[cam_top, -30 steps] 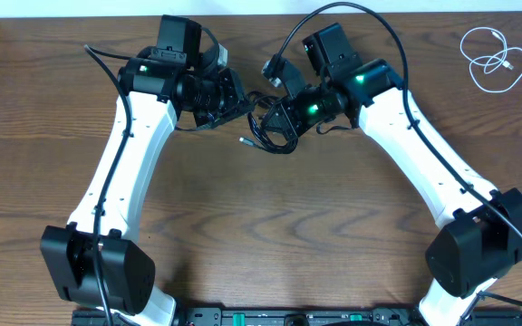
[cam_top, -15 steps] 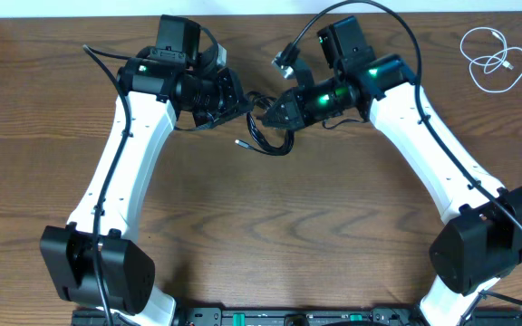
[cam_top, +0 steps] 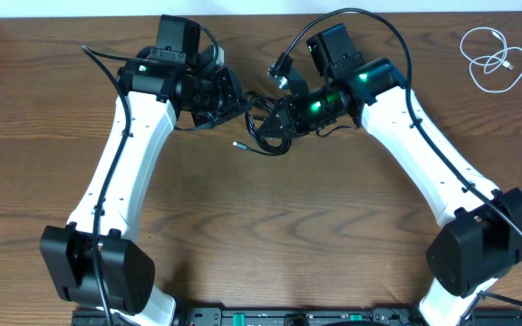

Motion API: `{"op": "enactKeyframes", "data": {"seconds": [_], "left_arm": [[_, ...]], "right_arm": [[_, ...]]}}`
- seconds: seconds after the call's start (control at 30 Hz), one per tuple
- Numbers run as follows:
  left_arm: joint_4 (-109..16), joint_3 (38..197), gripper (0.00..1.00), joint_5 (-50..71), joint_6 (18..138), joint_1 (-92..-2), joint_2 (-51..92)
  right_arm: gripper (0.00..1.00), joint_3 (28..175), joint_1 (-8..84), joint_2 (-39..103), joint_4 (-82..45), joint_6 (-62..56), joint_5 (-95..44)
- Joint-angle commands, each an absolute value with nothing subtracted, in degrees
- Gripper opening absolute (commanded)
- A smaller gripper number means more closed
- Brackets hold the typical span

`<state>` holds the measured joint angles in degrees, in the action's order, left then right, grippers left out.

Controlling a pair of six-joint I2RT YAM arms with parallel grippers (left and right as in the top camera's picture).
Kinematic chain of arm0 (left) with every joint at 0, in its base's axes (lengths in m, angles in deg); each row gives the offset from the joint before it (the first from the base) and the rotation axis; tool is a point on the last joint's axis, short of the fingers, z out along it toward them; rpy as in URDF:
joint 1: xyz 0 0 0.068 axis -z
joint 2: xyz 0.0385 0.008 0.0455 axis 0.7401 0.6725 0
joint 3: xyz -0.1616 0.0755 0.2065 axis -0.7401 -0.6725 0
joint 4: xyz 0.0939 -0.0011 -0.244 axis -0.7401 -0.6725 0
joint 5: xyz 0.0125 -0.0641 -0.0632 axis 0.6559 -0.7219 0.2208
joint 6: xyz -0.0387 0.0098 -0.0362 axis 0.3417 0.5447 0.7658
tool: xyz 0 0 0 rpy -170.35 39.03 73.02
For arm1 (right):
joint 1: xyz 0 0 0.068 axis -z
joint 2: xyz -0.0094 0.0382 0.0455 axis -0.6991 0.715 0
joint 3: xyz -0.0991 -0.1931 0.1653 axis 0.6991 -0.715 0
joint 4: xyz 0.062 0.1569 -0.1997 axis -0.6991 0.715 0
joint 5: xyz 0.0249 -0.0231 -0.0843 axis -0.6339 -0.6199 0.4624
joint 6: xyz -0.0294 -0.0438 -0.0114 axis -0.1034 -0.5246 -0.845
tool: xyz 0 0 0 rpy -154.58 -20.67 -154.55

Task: Untangle cables

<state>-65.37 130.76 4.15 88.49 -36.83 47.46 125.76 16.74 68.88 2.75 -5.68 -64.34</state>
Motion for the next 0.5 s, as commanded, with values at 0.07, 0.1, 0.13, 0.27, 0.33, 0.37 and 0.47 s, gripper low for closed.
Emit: {"op": "enactKeyframes", "data": {"seconds": [0.07,0.1,0.13,0.27,0.33,0.37,0.47], "left_arm": [[-65.32,131.14,0.07,4.65,90.35,-37.13,47.55],[-65.32,131.14,0.07,4.65,90.98,-37.11,47.55],[-65.32,131.14,0.08,4.65,91.59,-37.11,47.55],[-65.34,131.14,0.08,4.09,95.02,-37.11,47.55],[-65.37,131.14,0.07,2.38,94.98,-37.11,47.55],[-65.37,131.14,0.08,1.62,94.98,-37.11,47.55],[-65.39,131.14,0.07,-0.37,94.11,-37.11,47.55]], "right_arm": [[0.01,125.49,15.32,69.14,2.8,-4.81,-65.63],[0.01,125.49,15.32,69.14,2.82,-4.79,-65.87],[0.01,125.49,15.32,69.14,2.84,-4.61,-65.9],[0.01,125.49,15.32,69.16,1.9,-0.59,-62.97],[0.01,125.49,15.32,69.16,0.68,2.56,-58.7],[0.01,125.49,15.34,69.16,0.26,3.19,-57.61],[0.01,125.49,15.5,69.16,-1.42,4.87,-54.38]]}}
